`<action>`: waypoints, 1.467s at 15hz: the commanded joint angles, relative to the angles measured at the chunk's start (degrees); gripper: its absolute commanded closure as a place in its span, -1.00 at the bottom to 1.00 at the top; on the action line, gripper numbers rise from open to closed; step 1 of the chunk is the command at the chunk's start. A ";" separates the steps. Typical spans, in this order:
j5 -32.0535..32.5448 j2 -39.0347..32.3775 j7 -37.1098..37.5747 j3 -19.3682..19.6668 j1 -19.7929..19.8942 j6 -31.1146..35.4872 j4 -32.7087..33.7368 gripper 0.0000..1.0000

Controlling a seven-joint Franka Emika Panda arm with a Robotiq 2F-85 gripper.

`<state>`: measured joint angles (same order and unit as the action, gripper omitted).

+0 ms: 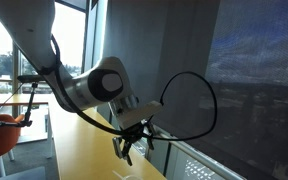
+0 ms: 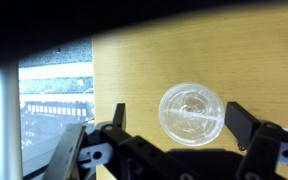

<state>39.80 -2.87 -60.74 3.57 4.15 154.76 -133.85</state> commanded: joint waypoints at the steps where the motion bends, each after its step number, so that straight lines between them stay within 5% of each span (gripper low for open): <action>1: -0.27 2.82 0.73 -0.85 -0.93 -0.42 -3.89 -1.00; 9: -0.03 3.31 1.33 -2.62 -2.92 0.02 -8.20 -1.00; 22: -0.82 5.44 0.27 -0.09 -0.76 0.46 -9.05 -1.00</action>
<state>39.82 1.68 -59.81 2.85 2.97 154.86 -142.56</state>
